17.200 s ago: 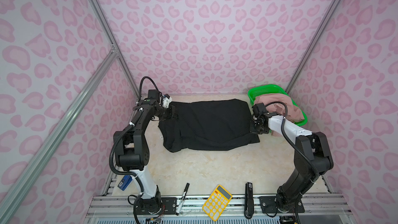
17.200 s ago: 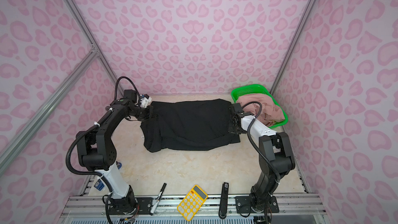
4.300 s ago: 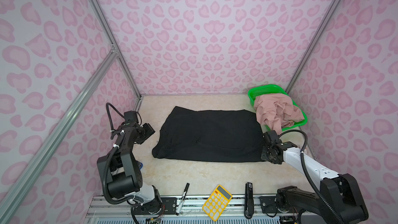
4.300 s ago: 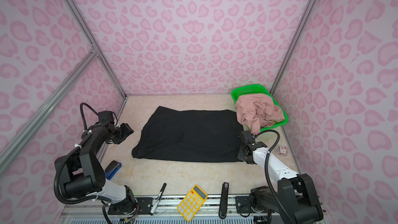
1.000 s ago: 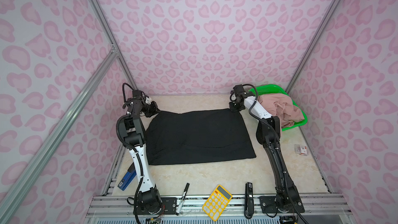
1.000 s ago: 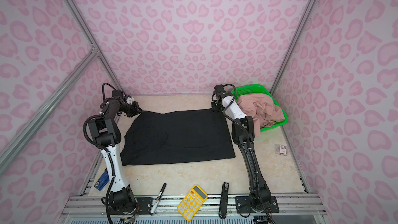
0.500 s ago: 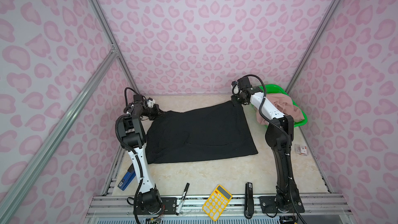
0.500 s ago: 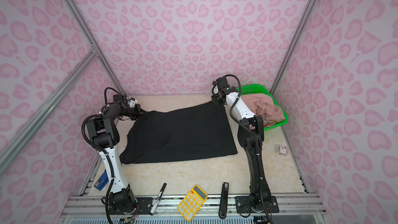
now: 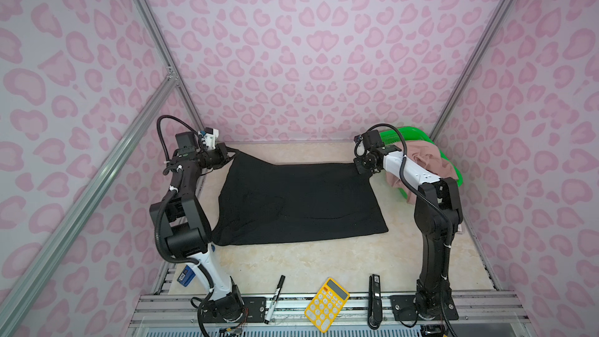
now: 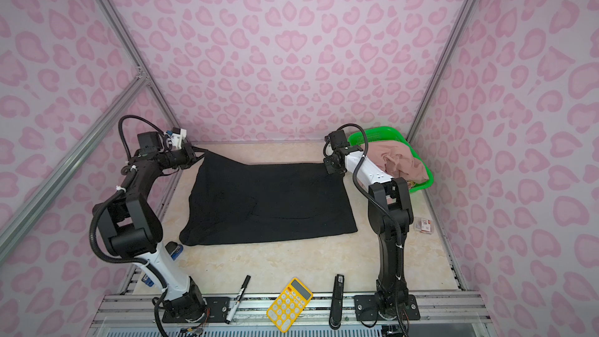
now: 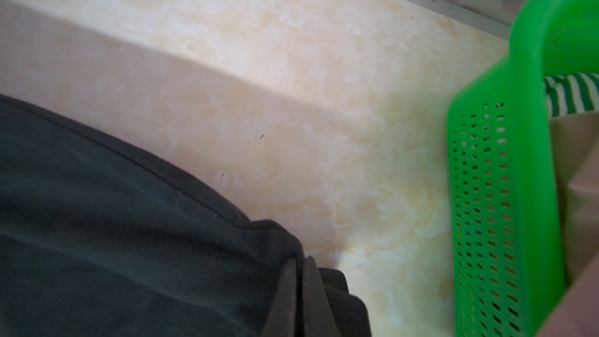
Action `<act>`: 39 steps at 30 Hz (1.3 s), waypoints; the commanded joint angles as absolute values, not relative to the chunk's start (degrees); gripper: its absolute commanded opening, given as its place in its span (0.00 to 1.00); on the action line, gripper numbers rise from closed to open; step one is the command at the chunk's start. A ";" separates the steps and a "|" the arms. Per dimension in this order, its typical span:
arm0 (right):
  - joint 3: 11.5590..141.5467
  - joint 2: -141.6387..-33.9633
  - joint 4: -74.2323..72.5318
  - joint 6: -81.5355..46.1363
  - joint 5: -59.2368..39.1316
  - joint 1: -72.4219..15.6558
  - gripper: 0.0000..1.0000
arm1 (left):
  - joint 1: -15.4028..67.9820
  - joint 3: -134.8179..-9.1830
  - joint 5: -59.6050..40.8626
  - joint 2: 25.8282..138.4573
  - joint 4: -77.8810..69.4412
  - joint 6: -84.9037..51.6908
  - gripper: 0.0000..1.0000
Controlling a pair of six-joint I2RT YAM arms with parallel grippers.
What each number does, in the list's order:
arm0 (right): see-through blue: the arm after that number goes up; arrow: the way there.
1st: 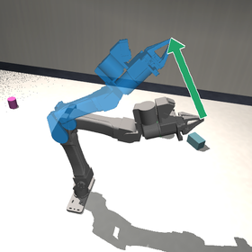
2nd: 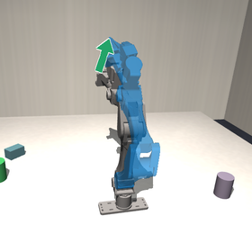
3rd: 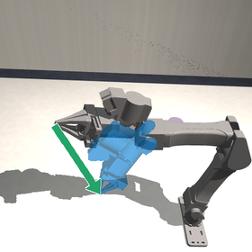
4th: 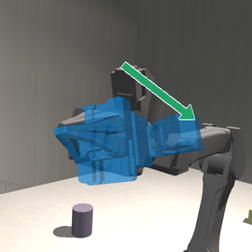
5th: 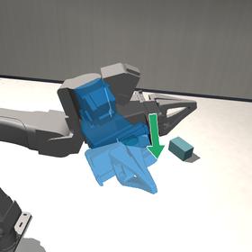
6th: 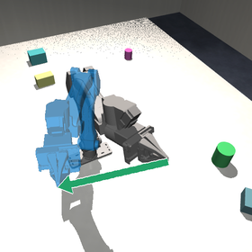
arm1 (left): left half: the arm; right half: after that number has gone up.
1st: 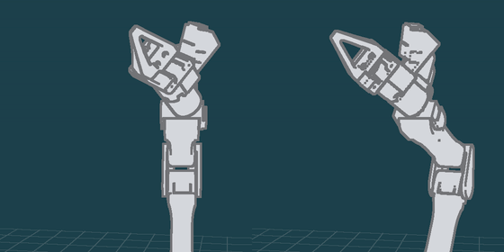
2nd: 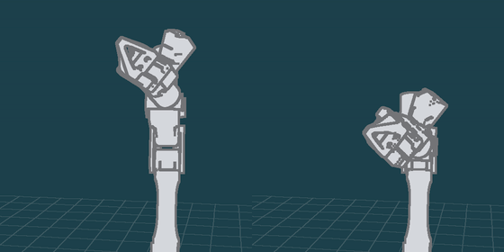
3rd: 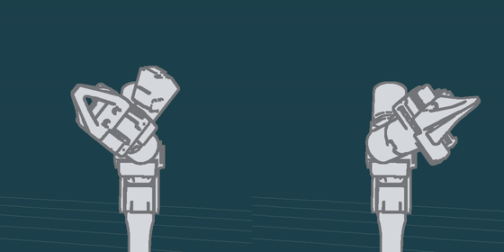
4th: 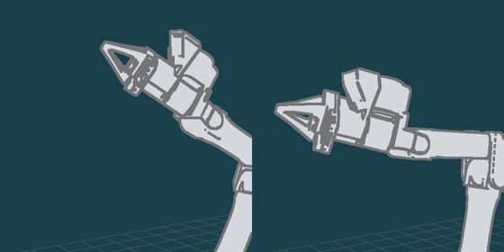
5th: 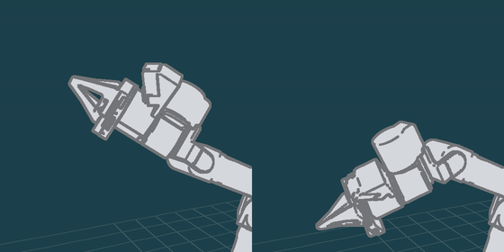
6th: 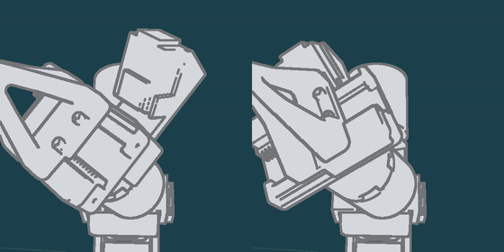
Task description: Fold and stack the mixed laundry pile
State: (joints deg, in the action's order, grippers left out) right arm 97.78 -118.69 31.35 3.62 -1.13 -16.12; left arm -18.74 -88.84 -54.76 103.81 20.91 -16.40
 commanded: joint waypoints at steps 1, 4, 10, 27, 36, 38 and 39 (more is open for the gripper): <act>96.06 -117.81 27.52 3.78 1.29 -15.82 0.00 | -18.81 -85.60 -56.19 100.64 19.34 -15.96 0.03; 93.91 -116.21 26.07 3.54 1.05 -15.91 0.00 | -18.81 -82.88 -54.93 97.10 21.77 -14.22 0.03; 89.33 -113.55 24.37 2.24 0.69 -16.37 0.00 | -18.81 -76.07 -50.72 95.33 26.22 -11.78 0.03; 68.73 -103.39 21.62 -3.21 5.80 -22.37 0.05 | -18.11 -66.95 -37.53 90.68 36.68 -12.42 0.03; 70.25 -100.50 31.09 -2.46 -3.47 -22.94 0.30 | -17.25 -63.09 -31.56 87.90 41.26 -13.67 0.05; 72.83 -101.04 31.90 -1.38 -6.28 -22.51 0.38 | -16.84 -63.28 -28.46 87.62 42.79 -13.06 0.10; 74.45 -101.78 31.76 -1.00 -7.62 -21.97 0.41 | -16.64 -63.45 -25.95 87.53 43.66 -12.80 0.14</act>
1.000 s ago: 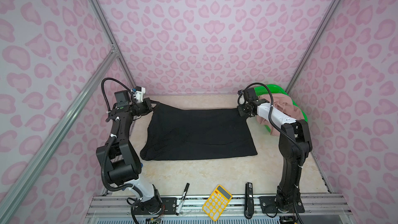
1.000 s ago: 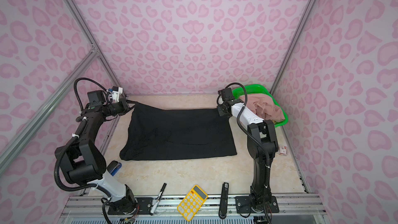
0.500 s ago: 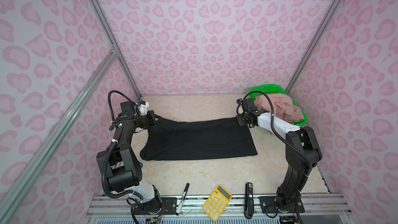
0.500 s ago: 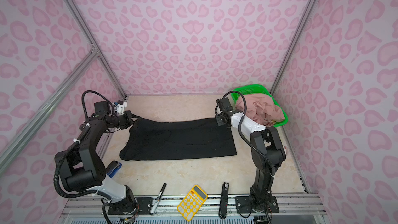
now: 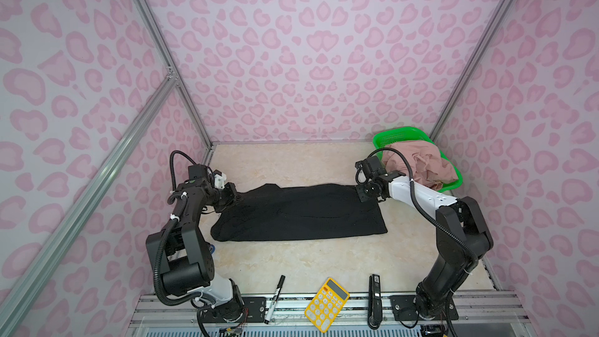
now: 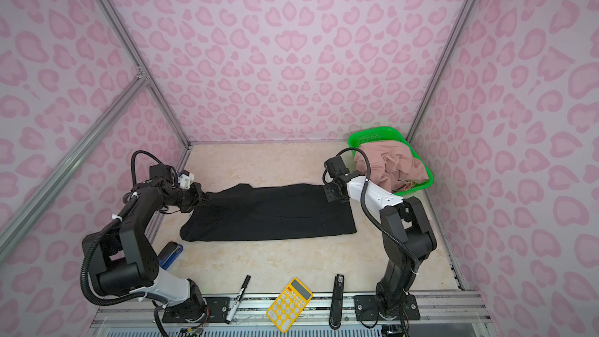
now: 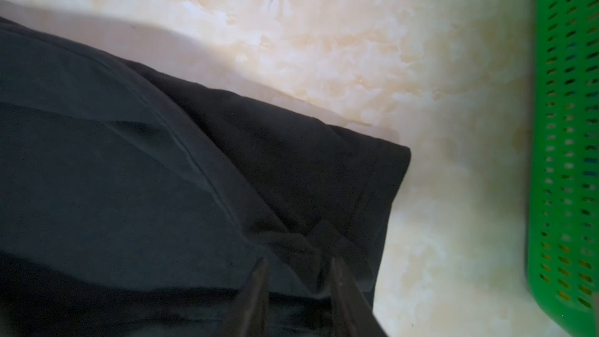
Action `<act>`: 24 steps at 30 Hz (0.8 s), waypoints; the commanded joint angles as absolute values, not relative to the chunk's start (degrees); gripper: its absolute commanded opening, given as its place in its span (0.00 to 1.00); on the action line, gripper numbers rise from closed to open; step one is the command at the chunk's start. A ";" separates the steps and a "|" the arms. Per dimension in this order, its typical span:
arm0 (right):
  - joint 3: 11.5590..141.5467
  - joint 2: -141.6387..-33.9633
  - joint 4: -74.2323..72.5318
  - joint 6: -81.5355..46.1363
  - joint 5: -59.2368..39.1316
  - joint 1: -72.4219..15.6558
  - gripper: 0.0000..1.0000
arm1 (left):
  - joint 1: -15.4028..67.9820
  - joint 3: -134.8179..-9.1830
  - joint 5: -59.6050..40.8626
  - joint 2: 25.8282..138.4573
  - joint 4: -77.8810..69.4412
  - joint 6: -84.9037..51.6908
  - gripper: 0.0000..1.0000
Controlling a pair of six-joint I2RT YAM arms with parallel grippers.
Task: Fold and stack the mixed laundry pile
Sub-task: 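Fold the shirt's far edge toward the robot over the near half with both grippers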
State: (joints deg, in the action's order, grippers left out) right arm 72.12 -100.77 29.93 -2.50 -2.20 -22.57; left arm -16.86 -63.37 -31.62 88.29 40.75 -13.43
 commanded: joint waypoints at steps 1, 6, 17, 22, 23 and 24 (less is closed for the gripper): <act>76.19 -102.93 31.58 -0.77 -8.95 -21.39 0.43 | -16.44 -63.41 -23.90 87.36 44.06 -12.77 0.17; 84.56 -111.60 31.42 -0.53 -16.09 -18.47 0.47 | -16.35 -61.53 -21.44 84.81 41.95 -13.87 0.31; 79.86 -110.67 35.70 -0.41 -17.15 -21.31 0.39 | -16.26 -65.07 -24.16 85.07 40.08 -13.65 0.47; 70.11 -104.37 34.83 -3.69 -16.60 -22.79 0.32 | -16.27 -66.00 -24.23 85.74 40.21 -13.28 0.47; 68.12 -103.10 34.57 -4.15 -16.33 -23.25 0.31 | -16.26 -66.09 -24.32 85.76 40.34 -13.19 0.47; 66.36 -101.94 34.31 -4.56 -16.10 -23.53 0.31 | -16.26 -66.07 -24.34 85.82 40.20 -13.23 0.47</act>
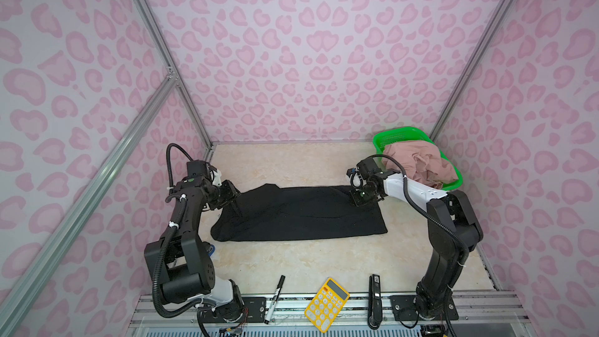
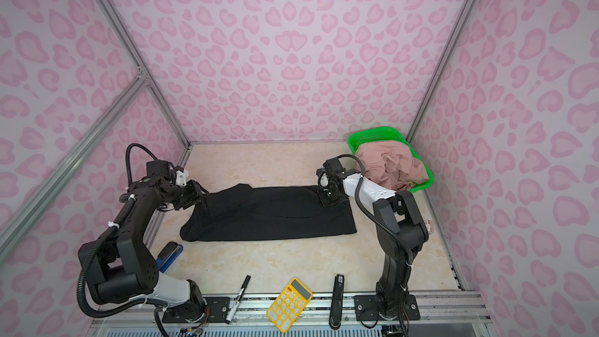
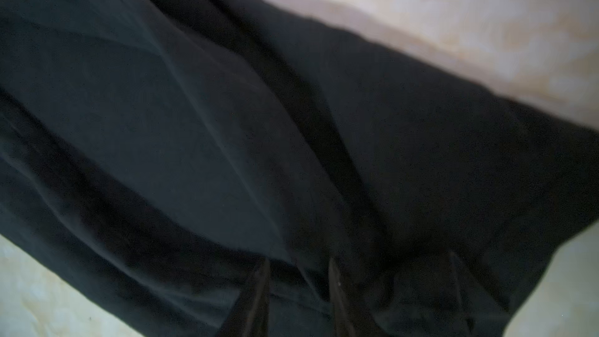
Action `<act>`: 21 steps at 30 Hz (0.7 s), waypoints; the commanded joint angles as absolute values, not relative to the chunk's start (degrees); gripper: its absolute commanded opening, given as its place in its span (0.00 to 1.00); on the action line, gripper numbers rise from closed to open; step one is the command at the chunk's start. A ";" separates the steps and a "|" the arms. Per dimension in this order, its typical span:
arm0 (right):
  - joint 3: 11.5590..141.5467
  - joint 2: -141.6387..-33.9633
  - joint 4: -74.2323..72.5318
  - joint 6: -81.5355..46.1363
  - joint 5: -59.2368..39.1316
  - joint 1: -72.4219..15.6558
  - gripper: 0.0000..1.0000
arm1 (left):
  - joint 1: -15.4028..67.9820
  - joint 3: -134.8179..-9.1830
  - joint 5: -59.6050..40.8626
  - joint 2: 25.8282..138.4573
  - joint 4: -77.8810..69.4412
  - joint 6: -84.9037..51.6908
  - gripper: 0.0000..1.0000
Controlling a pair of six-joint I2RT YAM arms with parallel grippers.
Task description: Fold and stack the mixed laundry pile
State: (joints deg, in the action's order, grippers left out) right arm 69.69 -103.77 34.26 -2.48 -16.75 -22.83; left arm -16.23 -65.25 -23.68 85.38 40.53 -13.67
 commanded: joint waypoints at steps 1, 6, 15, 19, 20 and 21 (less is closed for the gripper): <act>65.06 -101.08 34.20 -4.96 -16.03 -23.71 0.30 | -16.27 -66.05 -24.43 85.93 40.14 -13.14 0.47; 62.02 -97.97 33.79 -5.45 -16.54 -23.23 0.27 | -16.26 -66.18 -24.65 87.13 39.53 -13.33 0.47; 70.75 -97.88 37.41 -11.16 -5.06 -18.94 0.43 | -16.27 -66.12 -25.53 87.53 39.02 -13.36 0.46; 73.31 -100.31 40.21 -13.60 1.17 -19.16 0.50 | -16.26 -65.30 -25.75 87.68 38.34 -13.61 0.46; 72.96 -100.65 40.34 -14.12 1.04 -19.15 0.50 | -16.17 -65.13 -25.91 87.86 38.06 -13.82 0.46; 72.32 -100.81 40.13 -14.43 0.41 -19.21 0.50 | -16.17 -65.04 -25.92 87.93 37.93 -13.99 0.46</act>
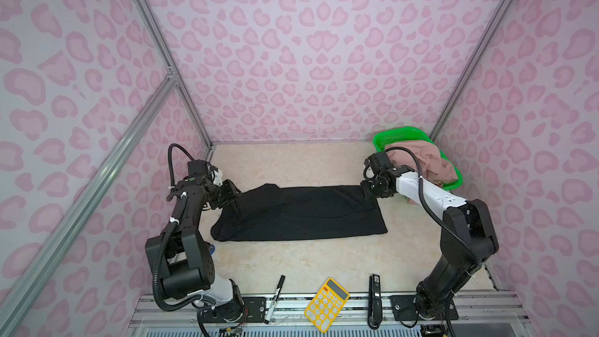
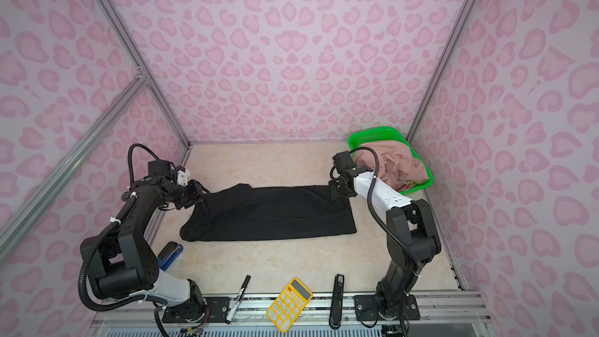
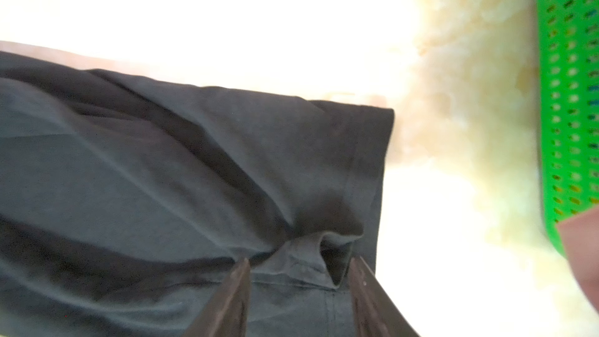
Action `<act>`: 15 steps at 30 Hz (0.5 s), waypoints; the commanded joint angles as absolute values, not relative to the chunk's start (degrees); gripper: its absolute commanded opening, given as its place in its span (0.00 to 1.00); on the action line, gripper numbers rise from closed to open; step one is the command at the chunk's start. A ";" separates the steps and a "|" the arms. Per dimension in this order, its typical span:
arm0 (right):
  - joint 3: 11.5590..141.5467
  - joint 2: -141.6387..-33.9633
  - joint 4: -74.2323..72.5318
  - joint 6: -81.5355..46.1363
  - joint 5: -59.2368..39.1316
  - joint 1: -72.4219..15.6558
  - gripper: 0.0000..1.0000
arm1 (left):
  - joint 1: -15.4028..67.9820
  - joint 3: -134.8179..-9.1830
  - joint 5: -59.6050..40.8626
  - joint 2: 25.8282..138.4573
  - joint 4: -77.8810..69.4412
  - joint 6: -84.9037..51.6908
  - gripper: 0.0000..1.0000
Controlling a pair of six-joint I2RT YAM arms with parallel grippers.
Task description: Fold and stack the mixed laundry pile
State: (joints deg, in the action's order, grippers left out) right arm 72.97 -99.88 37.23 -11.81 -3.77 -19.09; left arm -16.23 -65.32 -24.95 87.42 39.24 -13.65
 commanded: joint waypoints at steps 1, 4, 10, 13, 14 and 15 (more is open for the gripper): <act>71.52 -100.88 39.89 -14.67 -0.08 -19.15 0.50 | -16.17 -65.02 -25.90 88.11 37.94 -13.98 0.46; 68.54 -100.04 38.30 -15.80 -1.49 -19.14 0.47 | -16.17 -65.12 -25.86 88.19 38.03 -13.94 0.46; 64.80 -100.10 33.11 -16.01 -3.52 -19.08 0.36 | -16.15 -66.00 -25.74 88.63 38.65 -13.55 0.46; 64.75 -100.96 31.13 -15.48 -4.30 -18.99 0.32 | -16.11 -66.11 -25.75 88.57 38.68 -13.49 0.46; 64.95 -101.24 31.05 -15.25 -4.51 -19.05 0.32 | -16.10 -66.18 -25.66 88.57 38.80 -13.37 0.46; 65.32 -101.50 31.03 -14.84 -4.88 -19.00 0.32 | -16.11 -66.18 -25.58 88.48 38.97 -13.33 0.46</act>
